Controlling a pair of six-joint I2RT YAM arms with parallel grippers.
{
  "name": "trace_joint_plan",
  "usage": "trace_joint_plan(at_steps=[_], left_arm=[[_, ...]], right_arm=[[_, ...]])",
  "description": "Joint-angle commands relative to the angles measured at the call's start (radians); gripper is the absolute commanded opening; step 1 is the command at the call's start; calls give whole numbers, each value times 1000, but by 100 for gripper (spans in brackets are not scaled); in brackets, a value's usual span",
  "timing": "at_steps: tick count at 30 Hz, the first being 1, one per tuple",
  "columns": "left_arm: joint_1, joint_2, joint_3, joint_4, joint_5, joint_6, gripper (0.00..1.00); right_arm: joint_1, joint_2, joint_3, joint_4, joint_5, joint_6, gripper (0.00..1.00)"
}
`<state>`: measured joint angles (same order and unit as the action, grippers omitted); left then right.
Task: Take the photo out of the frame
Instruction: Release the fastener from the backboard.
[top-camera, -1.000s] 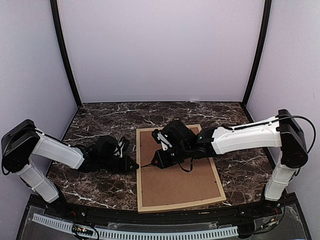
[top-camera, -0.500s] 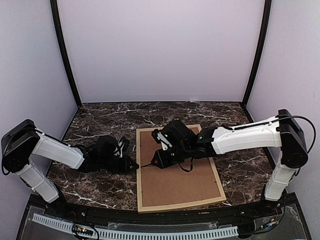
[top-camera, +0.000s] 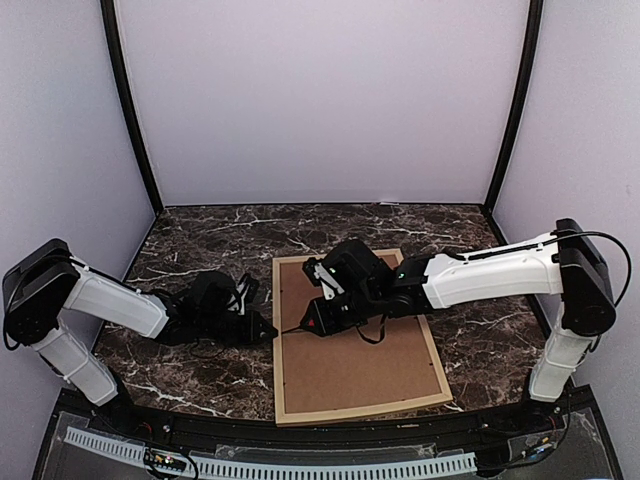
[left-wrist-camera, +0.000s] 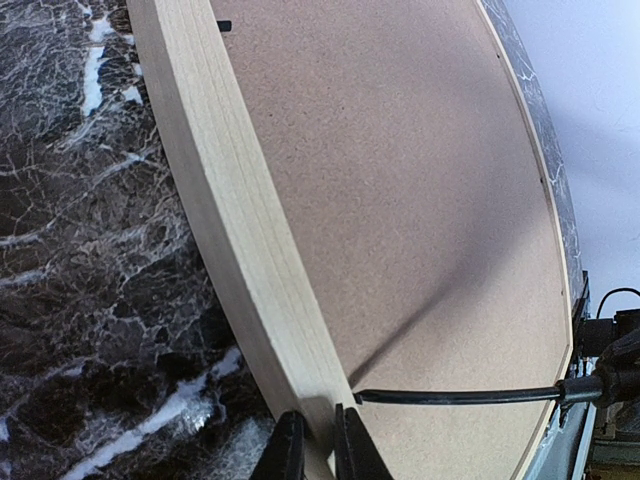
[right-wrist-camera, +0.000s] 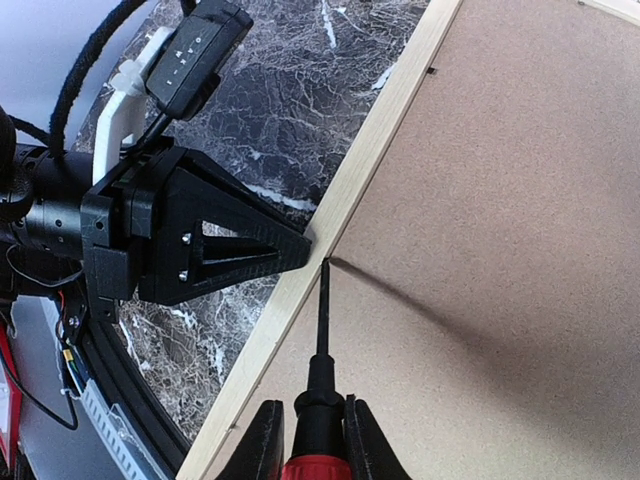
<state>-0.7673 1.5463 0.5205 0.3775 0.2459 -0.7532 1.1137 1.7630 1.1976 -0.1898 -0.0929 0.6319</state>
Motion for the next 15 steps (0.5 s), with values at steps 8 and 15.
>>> trace_joint_plan(at_steps=[8, 15], left_arm=[[-18, 55, -19, -20, 29, 17, 12], [-18, 42, -21, -33, 23, 16, 12]], right_arm=[[57, -30, 41, 522, -303, 11, 0], [64, -35, 31, 530, -311, 8, 0]])
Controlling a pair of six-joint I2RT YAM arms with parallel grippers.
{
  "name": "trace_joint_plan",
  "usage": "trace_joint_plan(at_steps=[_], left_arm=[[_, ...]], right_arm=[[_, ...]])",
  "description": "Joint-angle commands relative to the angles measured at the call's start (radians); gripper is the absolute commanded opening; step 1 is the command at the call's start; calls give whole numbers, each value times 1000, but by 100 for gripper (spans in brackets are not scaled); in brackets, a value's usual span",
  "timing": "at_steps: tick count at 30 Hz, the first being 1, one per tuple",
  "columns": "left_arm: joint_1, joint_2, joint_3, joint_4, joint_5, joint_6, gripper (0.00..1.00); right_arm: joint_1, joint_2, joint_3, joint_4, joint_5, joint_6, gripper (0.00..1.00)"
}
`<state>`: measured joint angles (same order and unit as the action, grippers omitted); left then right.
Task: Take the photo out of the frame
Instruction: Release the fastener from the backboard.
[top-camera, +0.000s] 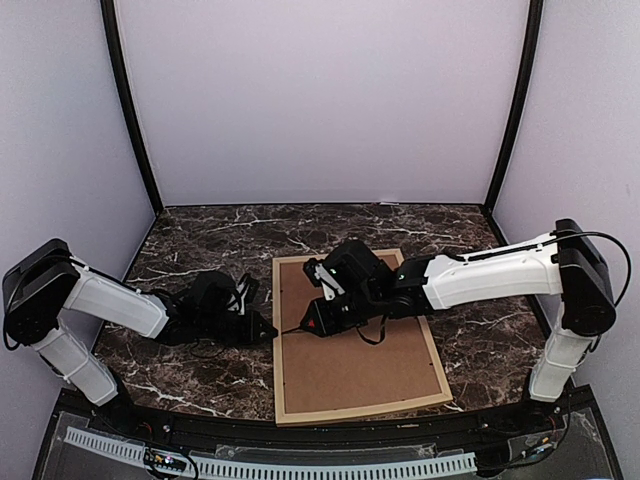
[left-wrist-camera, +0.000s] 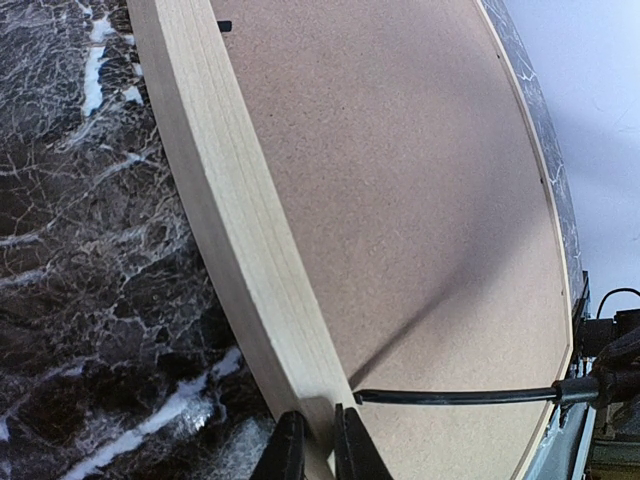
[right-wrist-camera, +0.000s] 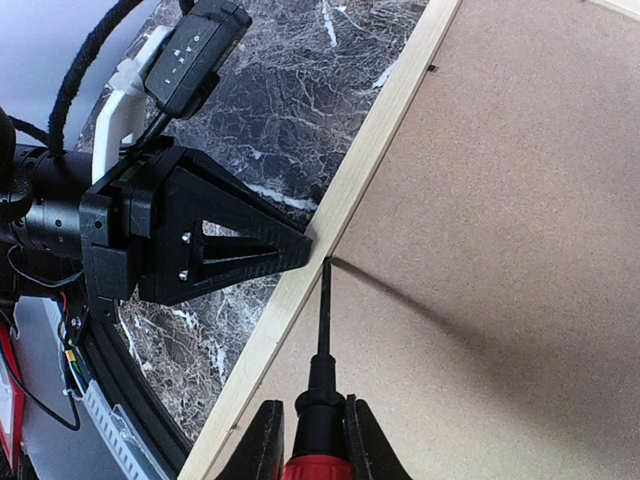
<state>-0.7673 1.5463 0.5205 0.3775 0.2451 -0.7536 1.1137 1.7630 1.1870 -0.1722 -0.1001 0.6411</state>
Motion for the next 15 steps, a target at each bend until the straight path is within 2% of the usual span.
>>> trace_joint_plan(at_steps=[1, 10, 15], left_arm=[[-18, 39, -21, -36, 22, 16, 12], [-18, 2, -6, -91, -8, 17, 12], [-18, -17, 6, -122, -29, 17, 12]], right_arm=[[64, -37, 37, 507, -295, -3, 0], [62, -65, -1, 358, -144, -26, 0], [60, -108, -85, 316, -86, -21, 0]])
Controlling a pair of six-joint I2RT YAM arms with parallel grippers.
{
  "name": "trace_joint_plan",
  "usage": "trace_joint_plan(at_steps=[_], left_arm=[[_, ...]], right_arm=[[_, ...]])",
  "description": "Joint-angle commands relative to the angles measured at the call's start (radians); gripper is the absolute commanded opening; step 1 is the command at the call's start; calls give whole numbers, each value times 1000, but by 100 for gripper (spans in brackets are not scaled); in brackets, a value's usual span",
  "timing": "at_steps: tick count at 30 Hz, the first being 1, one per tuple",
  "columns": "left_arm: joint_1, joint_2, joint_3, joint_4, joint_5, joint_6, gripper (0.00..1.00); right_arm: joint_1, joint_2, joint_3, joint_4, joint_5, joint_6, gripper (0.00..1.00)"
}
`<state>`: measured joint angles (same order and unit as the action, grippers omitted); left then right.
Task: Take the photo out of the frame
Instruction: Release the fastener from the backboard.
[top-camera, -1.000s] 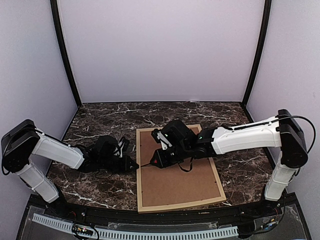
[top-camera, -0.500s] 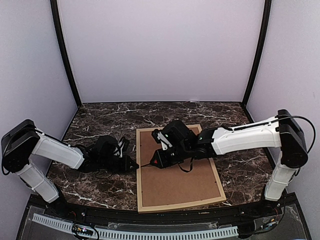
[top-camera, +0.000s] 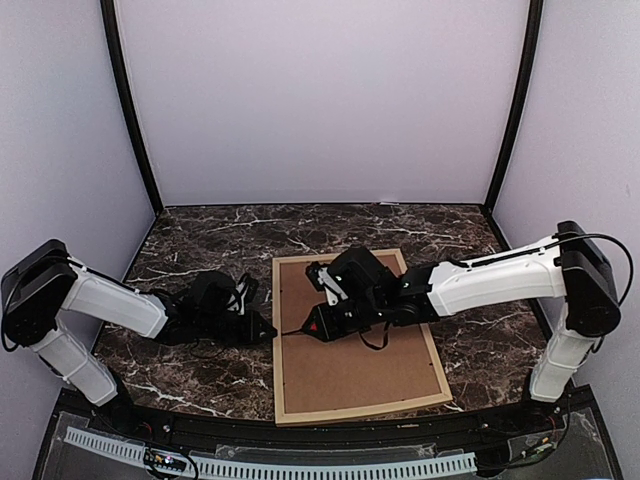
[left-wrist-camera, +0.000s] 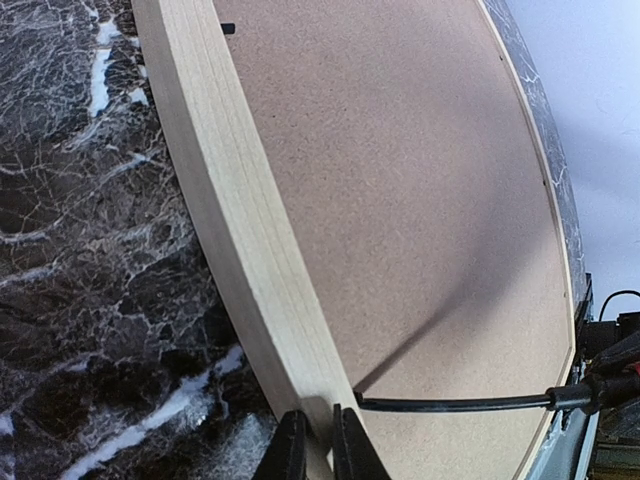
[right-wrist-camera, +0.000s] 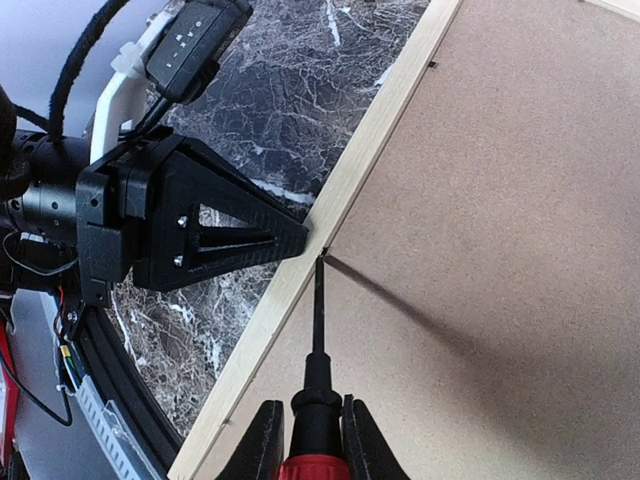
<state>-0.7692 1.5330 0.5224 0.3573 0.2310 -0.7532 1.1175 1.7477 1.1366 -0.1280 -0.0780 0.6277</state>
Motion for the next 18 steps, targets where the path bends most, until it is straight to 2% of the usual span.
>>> trace_joint_plan(at_steps=[1, 10, 18], left_arm=[[-16, -10, 6, -110, -21, 17, 12], [-16, -44, 26, -159, -54, 18, 11], [-16, -82, 58, -214, -96, 31, 13]], right_arm=[[54, -105, -57, 270, -99, -1, 0], [46, -253, -246, 223, 0, 25, 0], [27, -354, -303, 158, 74, 16, 0]])
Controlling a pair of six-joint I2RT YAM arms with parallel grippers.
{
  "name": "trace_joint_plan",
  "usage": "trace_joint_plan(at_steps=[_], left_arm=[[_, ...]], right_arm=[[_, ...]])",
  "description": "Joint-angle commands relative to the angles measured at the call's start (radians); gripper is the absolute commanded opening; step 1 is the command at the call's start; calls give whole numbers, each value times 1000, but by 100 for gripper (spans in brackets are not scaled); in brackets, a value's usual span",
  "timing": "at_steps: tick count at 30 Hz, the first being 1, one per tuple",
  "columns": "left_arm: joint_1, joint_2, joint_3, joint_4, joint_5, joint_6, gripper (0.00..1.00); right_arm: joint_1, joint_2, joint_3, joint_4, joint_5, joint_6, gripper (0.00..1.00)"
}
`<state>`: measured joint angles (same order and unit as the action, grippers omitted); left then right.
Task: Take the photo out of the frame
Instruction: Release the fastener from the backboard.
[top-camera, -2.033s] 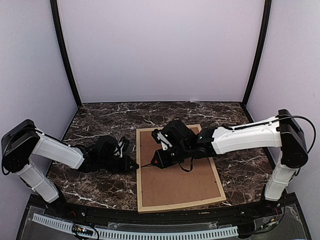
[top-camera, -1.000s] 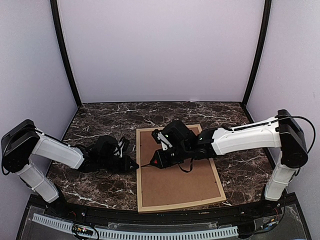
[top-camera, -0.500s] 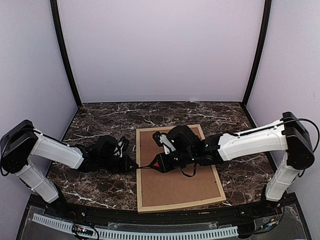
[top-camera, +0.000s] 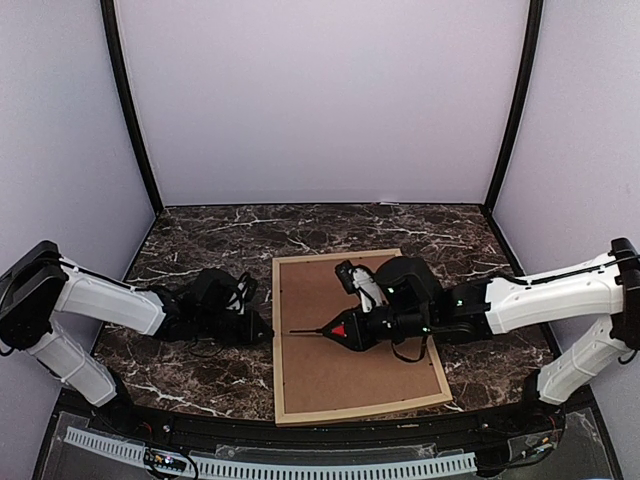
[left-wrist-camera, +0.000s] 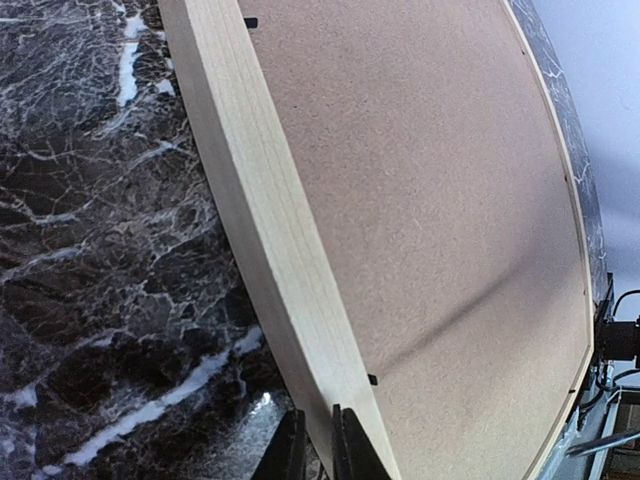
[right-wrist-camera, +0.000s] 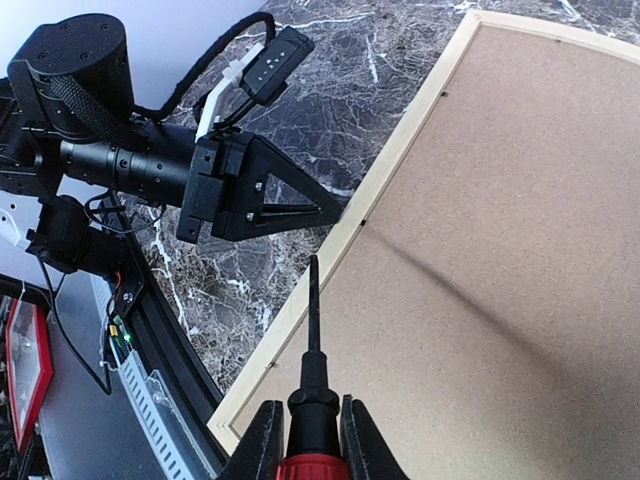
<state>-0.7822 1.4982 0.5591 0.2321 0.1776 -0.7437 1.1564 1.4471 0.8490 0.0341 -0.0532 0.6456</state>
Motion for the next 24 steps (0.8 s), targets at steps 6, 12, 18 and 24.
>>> trace_joint_plan(at_steps=[6, 12, 18, 24], left_arm=[[-3, -111, 24, -116, -98, 40, 29], [17, -103, 83, -164, -130, 76, 34], [65, -40, 140, -153, -98, 106, 38], [133, 22, 200, -141, -44, 137, 38]], right_arm=[[-48, -71, -7, -29, 87, -24, 0], [-100, -19, 59, -31, 65, -57, 0], [-140, 83, 139, -31, 16, -95, 0], [-173, 184, 228, -26, -15, -123, 0]])
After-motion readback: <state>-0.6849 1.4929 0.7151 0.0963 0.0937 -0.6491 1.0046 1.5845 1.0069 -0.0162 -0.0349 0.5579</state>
